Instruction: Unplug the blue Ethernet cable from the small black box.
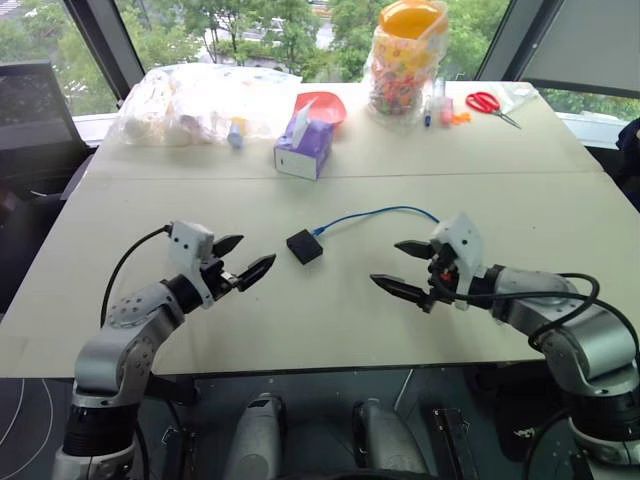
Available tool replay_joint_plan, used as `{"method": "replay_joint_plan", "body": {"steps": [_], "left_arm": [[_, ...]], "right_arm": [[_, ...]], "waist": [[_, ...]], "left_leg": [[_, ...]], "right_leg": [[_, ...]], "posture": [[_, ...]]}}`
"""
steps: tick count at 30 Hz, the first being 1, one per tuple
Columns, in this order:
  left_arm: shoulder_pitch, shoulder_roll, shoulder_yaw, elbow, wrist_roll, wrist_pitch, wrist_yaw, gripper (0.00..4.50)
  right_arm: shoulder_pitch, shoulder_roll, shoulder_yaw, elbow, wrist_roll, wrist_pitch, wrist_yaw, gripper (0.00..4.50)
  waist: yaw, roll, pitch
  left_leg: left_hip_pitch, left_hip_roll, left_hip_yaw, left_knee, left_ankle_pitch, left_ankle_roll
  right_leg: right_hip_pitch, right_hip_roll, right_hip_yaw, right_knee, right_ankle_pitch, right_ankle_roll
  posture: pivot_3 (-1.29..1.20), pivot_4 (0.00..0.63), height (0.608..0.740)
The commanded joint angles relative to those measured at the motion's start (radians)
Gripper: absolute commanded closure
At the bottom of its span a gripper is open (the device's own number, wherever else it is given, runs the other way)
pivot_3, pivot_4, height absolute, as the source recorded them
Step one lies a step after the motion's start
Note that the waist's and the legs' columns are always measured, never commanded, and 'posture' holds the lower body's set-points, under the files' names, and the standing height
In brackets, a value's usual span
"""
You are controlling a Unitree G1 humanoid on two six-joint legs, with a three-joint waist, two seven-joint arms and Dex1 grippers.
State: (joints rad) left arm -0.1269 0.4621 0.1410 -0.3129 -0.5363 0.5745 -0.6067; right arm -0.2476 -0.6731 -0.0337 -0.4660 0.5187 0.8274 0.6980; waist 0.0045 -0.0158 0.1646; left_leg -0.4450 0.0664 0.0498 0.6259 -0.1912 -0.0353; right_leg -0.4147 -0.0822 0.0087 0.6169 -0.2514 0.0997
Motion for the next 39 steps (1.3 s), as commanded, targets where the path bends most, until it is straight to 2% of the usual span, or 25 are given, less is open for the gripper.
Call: {"method": "replay_joint_plan", "body": {"steps": [1,8,14,20,24,29,33,39], "left_arm": [[-0.016,0.018,0.022,-0.014,-0.027,0.010,-0.012,0.03],[-0.026,0.037,0.014,-0.028,-0.051,0.042,-0.028,0.03],[-0.026,0.052,0.026,-0.051,-0.077,0.069,-0.025,0.03],[-0.010,0.060,0.056,-0.093,-0.096,0.086,0.005,0.03],[0.013,0.064,0.070,-0.126,-0.104,0.094,0.022,0.03],[0.047,0.057,0.090,-0.177,-0.106,0.098,0.061,0.03],[0.068,0.054,0.097,-0.206,-0.112,0.102,0.081,0.03],[0.084,0.056,0.102,-0.223,-0.114,0.098,0.101,0.03]], "right_arm": [[-0.044,-0.024,0.007,0.012,-0.001,-0.016,0.028,0.19],[-0.174,-0.042,0.065,0.131,-0.040,-0.037,0.083,0.19],[-0.391,-0.007,0.195,0.388,-0.156,-0.169,0.189,0.19],[-0.646,0.108,0.367,0.851,-0.386,-0.509,0.289,0.19],[-0.759,0.189,0.415,1.114,-0.483,-0.694,0.333,0.19],[-0.898,0.324,0.470,1.451,-0.628,-0.935,0.267,0.19],[-0.946,0.390,0.452,1.586,-0.661,-0.999,0.270,0.19],[-0.964,0.468,0.434,1.644,-0.689,-1.022,0.302,0.19]], "waist": [[0.000,0.000,0.000],[-0.001,0.000,0.000],[-0.011,0.000,0.001],[-0.023,0.000,0.002],[-0.019,0.000,0.002],[-0.025,-0.001,0.003],[-0.023,-0.001,0.003],[-0.026,-0.001,0.003]], "left_leg": [[0.000,0.000,0.000,0.000,0.000,0.000],[0.000,0.000,0.000,0.000,0.000,0.000],[0.000,0.000,0.001,0.000,0.000,0.000],[-0.001,0.000,0.002,-0.002,0.000,0.001],[-0.001,0.000,0.002,-0.005,0.001,0.001],[-0.001,0.000,0.004,-0.004,0.001,0.000],[0.000,0.000,0.003,-0.004,0.001,0.000],[0.001,0.000,0.003,-0.004,0.001,-0.001]], "right_leg": [[0.000,0.000,0.000,0.000,0.000,0.000],[-0.001,0.000,0.000,0.000,0.000,0.000],[-0.001,0.000,0.001,0.000,0.000,0.000],[-0.003,0.001,0.001,0.002,0.000,0.000],[-0.005,0.002,0.001,0.004,0.000,0.002],[-0.008,0.002,0.003,0.011,-0.001,0.003],[-0.010,0.002,0.003,0.014,-0.001,0.003],[-0.009,0.002,0.004,0.014,-0.001,0.003]], "posture": [[0.00,0.150,0.735],[0.00,0.150,0.735],[0.00,0.150,0.735],[0.00,0.150,0.735],[0.00,0.150,0.735],[0.00,0.150,0.735],[0.00,0.150,0.735],[0.00,0.150,0.735]]}}
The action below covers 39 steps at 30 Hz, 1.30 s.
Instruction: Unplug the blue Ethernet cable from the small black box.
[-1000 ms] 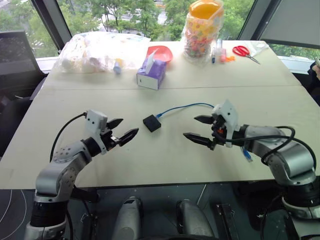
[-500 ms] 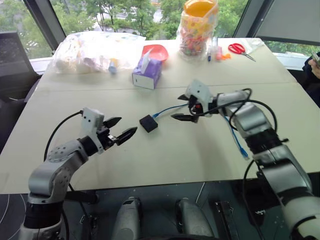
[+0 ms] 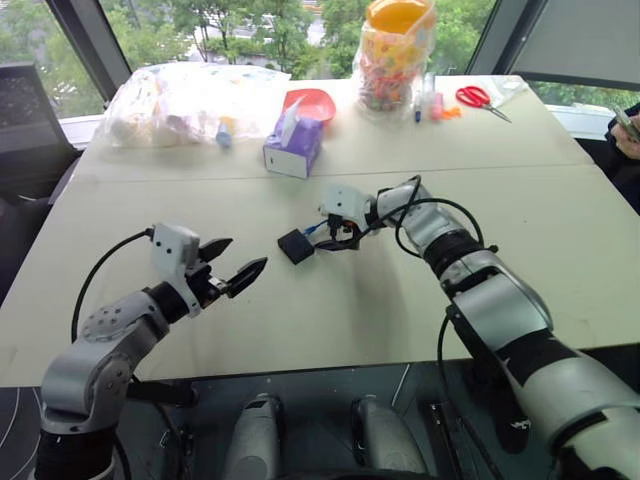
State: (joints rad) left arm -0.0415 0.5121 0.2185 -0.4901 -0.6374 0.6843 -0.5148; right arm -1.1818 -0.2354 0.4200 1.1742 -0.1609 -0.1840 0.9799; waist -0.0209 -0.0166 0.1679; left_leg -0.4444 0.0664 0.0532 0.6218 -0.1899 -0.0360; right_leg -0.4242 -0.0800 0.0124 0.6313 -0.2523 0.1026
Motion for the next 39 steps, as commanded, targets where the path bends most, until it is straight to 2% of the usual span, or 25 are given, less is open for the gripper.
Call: {"method": "replay_joint_plan", "body": {"steps": [1,6,12,14,16,22,25,29,34,39], "left_arm": [[-0.001,0.006,0.025,-0.046,-0.013,-0.012,0.011,0.03],[-0.002,0.006,0.020,-0.047,-0.013,-0.017,0.020,0.03],[-0.008,0.004,0.010,-0.040,-0.006,-0.024,0.023,0.03],[-0.009,0.003,0.009,-0.038,-0.005,-0.026,0.023,0.00],[-0.009,0.003,0.009,-0.036,-0.005,-0.028,0.023,0.00],[-0.018,0.014,0.011,-0.014,-0.010,-0.025,0.004,0.00],[-0.045,0.032,0.015,0.015,-0.020,-0.016,-0.023,0.00],[-0.133,0.073,0.029,0.086,-0.079,0.034,-0.082,0.00],[-0.254,0.121,0.013,0.182,-0.147,0.108,-0.170,0.00],[-0.375,0.154,0.003,0.268,-0.269,0.238,-0.281,0.00]], "right_arm": [[-0.031,0.043,-0.025,0.007,-0.008,0.008,0.033,0.19],[-0.042,0.079,-0.051,0.014,-0.013,0.110,0.084,0.19],[-0.041,0.087,-0.053,0.045,-0.049,0.161,0.075,0.19],[-0.042,0.089,-0.065,0.049,-0.045,0.169,0.078,0.74],[-0.045,0.094,-0.076,0.050,-0.041,0.178,0.081,1.50],[-0.037,0.095,-0.076,0.019,-0.055,0.165,0.073,4.42],[-0.005,0.068,-0.063,-0.057,-0.077,0.119,0.047,4.42],[0.151,-0.056,-0.075,-0.420,-0.131,-0.038,-0.100,4.42],[0.342,-0.196,-0.119,-0.853,-0.186,-0.123,-0.226,4.42],[0.453,-0.255,-0.152,-1.108,-0.224,-0.195,-0.326,4.42]], "waist": [[-0.001,0.000,0.000],[-0.004,0.000,0.000],[-0.003,0.000,0.000],[-0.003,0.000,0.000],[-0.003,0.000,0.000],[-0.001,0.000,0.000],[0.000,0.000,0.000],[0.012,0.000,0.000],[0.005,-0.001,0.001],[-0.001,-0.001,0.001]], "left_leg": [[0.000,0.000,0.000,0.000,0.000,0.000],[0.001,0.000,0.000,-0.001,0.000,0.000],[0.001,0.000,0.000,0.000,0.000,0.000],[0.001,0.000,0.000,0.000,0.000,0.000],[0.001,0.000,0.000,0.000,0.000,0.000],[0.001,0.000,0.000,0.000,0.001,-0.001],[0.001,0.000,0.000,0.000,0.001,-0.001],[0.000,0.000,0.000,0.000,0.001,-0.003],[-0.001,-0.001,0.000,0.000,0.002,-0.003],[0.002,0.000,-0.001,-0.003,0.003,-0.005]], "right_leg": [[0.000,0.000,0.000,0.000,0.000,0.000],[0.000,0.000,0.000,0.001,0.000,0.000],[0.000,0.000,0.000,0.001,0.000,0.000],[0.000,0.000,0.000,0.001,0.000,0.000],[0.000,0.000,0.000,0.001,0.000,0.000],[0.000,0.000,0.000,0.001,0.000,0.000],[0.000,0.000,0.000,0.001,0.000,0.000],[0.000,0.000,0.000,0.001,0.000,0.000],[-0.001,0.000,0.000,0.000,0.000,0.001],[-0.001,0.002,0.000,0.001,0.001,0.004]], "posture": [[0.00,0.150,0.735],[0.00,0.150,0.735],[0.00,0.150,0.735],[0.00,0.150,0.735],[0.00,0.150,0.735],[0.00,0.150,0.735],[0.00,0.150,0.735],[0.00,0.150,0.735],[0.00,0.150,0.735],[0.00,0.150,0.735]]}}
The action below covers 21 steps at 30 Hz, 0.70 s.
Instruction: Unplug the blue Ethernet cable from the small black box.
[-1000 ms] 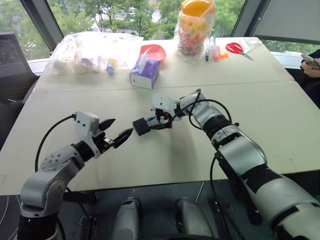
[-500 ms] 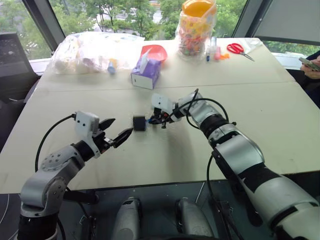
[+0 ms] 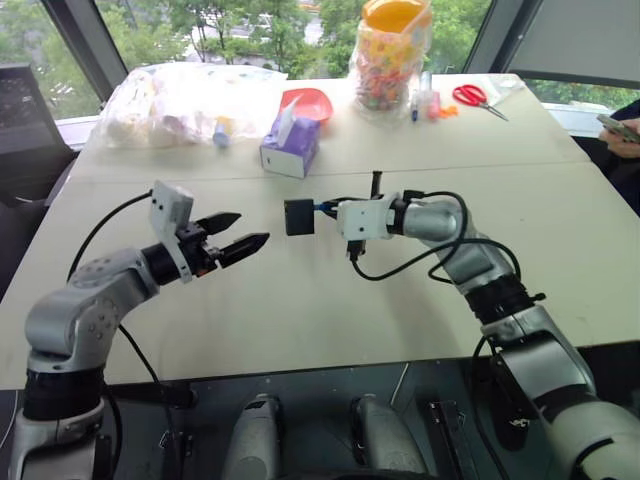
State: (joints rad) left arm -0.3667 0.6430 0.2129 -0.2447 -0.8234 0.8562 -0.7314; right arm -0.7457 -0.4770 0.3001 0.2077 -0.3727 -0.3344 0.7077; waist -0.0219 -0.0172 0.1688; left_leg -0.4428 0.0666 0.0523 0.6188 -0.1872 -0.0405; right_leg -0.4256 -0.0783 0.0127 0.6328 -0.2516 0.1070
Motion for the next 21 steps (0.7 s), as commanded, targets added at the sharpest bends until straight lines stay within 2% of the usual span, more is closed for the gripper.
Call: {"method": "replay_joint_plan", "body": {"steps": [1,4,14,15,18,21], "left_arm": [[-0.064,0.026,0.009,0.032,-0.099,0.084,-0.078,0.00],[-0.108,0.031,-0.008,0.058,-0.130,0.127,-0.119,0.00],[-0.173,0.009,-0.073,0.135,-0.047,0.055,-0.178,0.00],[-0.173,0.003,-0.081,0.137,-0.036,0.045,-0.179,0.56],[-0.176,-0.009,-0.101,0.135,-0.014,0.031,-0.185,1.71],[-0.175,-0.016,-0.112,0.133,0.001,0.022,-0.190,3.12]], "right_arm": [[0.026,-0.016,-0.032,-0.162,-0.017,-0.044,-0.061,4.42],[0.043,-0.022,-0.027,-0.206,-0.038,-0.042,-0.083,4.42],[0.065,-0.024,-0.014,-0.270,-0.015,-0.022,-0.051,4.42],[0.068,-0.024,-0.014,-0.276,-0.009,-0.019,-0.044,4.50],[0.067,-0.026,-0.008,-0.279,-0.006,-0.020,-0.030,4.50],[0.065,-0.028,-0.008,-0.286,0.006,-0.005,-0.008,4.50]], "waist": [[0.002,0.000,0.000],[0.003,0.000,0.000],[0.007,-0.001,0.000],[0.008,-0.001,0.000],[0.008,-0.001,0.001],[0.008,-0.001,0.001]], "left_leg": [[0.000,0.000,0.000,0.000,0.000,0.000],[0.000,0.000,0.000,0.000,0.001,-0.001],[-0.001,0.000,0.000,0.002,0.001,-0.001],[-0.001,0.000,0.000,0.002,0.001,-0.001],[-0.001,0.000,0.000,0.003,0.001,-0.001],[-0.001,0.000,0.000,0.003,0.001,-0.001]], "right_leg": [[0.000,0.000,0.000,0.000,0.000,0.000],[0.000,0.000,0.000,0.000,-0.001,-0.001],[0.001,0.000,0.000,0.000,-0.002,-0.003],[0.001,0.000,0.000,0.000,-0.002,-0.003],[0.002,0.000,0.001,0.000,-0.002,-0.003],[0.002,0.000,0.000,0.000,-0.002,-0.003]], "posture": [[0.00,0.150,0.735],[0.00,0.150,0.735],[0.00,0.150,0.735],[0.00,0.150,0.735],[0.00,0.150,0.735],[0.00,0.150,0.735]]}}
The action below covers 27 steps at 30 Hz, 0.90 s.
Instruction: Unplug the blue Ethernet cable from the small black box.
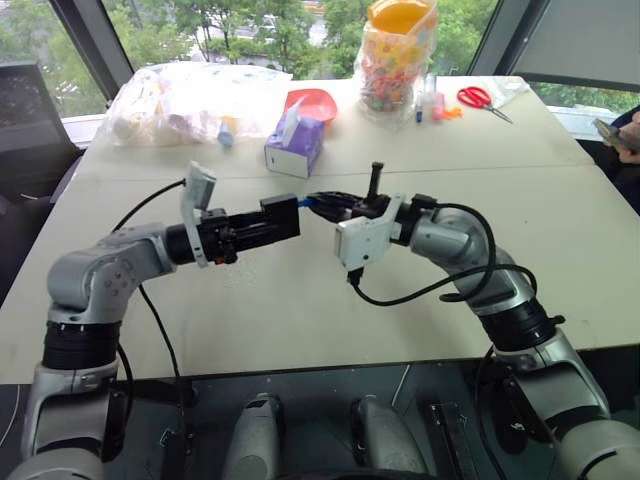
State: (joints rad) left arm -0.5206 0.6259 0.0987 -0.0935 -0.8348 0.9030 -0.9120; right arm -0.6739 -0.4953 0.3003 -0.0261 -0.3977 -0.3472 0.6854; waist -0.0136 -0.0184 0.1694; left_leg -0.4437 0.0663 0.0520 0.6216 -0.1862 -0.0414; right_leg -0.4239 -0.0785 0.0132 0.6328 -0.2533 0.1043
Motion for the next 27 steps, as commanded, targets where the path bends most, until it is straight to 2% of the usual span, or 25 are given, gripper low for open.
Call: {"method": "replay_joint_plan", "body": {"steps": [1,2,5,8,11,13,17,21,24,27], "left_arm": [[-0.022,0.000,0.002,-0.017,0.014,-0.026,-0.011,3.57],[-0.022,0.000,-0.001,-0.017,0.014,-0.022,-0.014,4.03],[-0.017,0.019,-0.018,-0.032,0.016,-0.005,-0.042,4.01],[0.000,0.042,-0.033,-0.045,0.035,-0.024,-0.084,4.01],[0.022,0.075,-0.044,-0.051,0.062,-0.087,-0.155,4.01],[0.031,0.096,-0.050,-0.052,0.076,-0.121,-0.206,4.01],[0.030,0.132,-0.055,-0.045,0.091,-0.166,-0.294,4.01],[0.031,0.150,-0.055,-0.045,0.097,-0.199,-0.361,4.01],[0.026,0.154,-0.060,-0.045,0.098,-0.202,-0.380,4.01],[0.017,0.150,-0.064,-0.047,0.100,-0.202,-0.383,4.01]], "right_arm": [[-0.008,-0.009,-0.008,-0.053,0.034,0.013,0.020,4.50],[-0.011,-0.010,-0.009,-0.056,0.037,0.018,0.027,4.50],[-0.021,-0.012,-0.009,-0.064,0.062,0.037,0.061,4.50],[-0.020,-0.006,-0.021,-0.089,0.185,0.140,0.163,4.50],[-0.029,-0.024,-0.045,-0.137,0.353,0.351,0.306,3.26],[-0.041,-0.045,-0.059,-0.186,0.460,0.494,0.384,2.27],[-0.104,-0.080,-0.135,-0.263,0.764,0.926,0.479,0.20],[-0.170,-0.074,-0.204,-0.237,0.989,1.268,0.466,0.08],[-0.191,-0.037,-0.226,-0.201,1.069,1.424,0.407,0.08],[-0.194,-0.018,-0.230,-0.198,1.126,1.492,0.391,0.08]], "waist": [[0.000,0.000,0.000],[0.000,0.000,0.000],[0.000,0.000,0.000],[0.000,0.000,0.000],[0.000,0.000,0.000],[0.000,0.000,0.000],[0.002,0.000,0.000],[0.001,0.000,0.000],[0.000,0.000,0.000],[0.001,0.000,0.000]], "left_leg": [[0.000,0.000,0.000,0.000,0.000,0.000],[0.000,0.000,0.000,0.000,0.000,0.000],[0.000,0.000,0.000,0.000,0.000,0.000],[0.000,0.000,0.000,0.000,0.000,0.000],[0.000,0.000,0.000,0.000,0.000,0.000],[0.000,0.000,0.000,0.000,0.000,0.000],[0.000,0.000,0.000,0.001,0.000,0.000],[0.000,0.001,0.000,0.001,0.000,0.000],[0.000,0.001,0.000,0.001,0.000,0.000],[-0.001,0.001,0.000,0.001,0.000,0.000]], "right_leg": [[0.000,0.000,0.000,0.000,0.000,0.000],[0.000,0.000,0.000,0.000,0.000,0.000],[0.000,0.000,0.000,0.000,0.000,0.000],[0.000,0.000,0.000,0.000,0.000,0.000],[0.000,0.000,0.000,0.000,0.000,0.000],[0.000,0.000,0.000,0.000,0.000,0.000],[0.000,0.000,0.000,0.001,0.000,-0.001],[0.000,-0.001,0.000,0.001,0.000,-0.001],[0.000,-0.001,0.000,0.001,0.000,-0.001],[-0.001,-0.001,0.000,0.001,0.000,-0.001]], "posture": [[0.00,0.150,0.735],[0.00,0.150,0.735],[0.00,0.150,0.735],[0.00,0.150,0.735],[0.00,0.150,0.735],[0.00,0.150,0.735],[0.00,0.150,0.735],[0.00,0.150,0.735],[0.00,0.150,0.735],[0.00,0.150,0.735]]}}
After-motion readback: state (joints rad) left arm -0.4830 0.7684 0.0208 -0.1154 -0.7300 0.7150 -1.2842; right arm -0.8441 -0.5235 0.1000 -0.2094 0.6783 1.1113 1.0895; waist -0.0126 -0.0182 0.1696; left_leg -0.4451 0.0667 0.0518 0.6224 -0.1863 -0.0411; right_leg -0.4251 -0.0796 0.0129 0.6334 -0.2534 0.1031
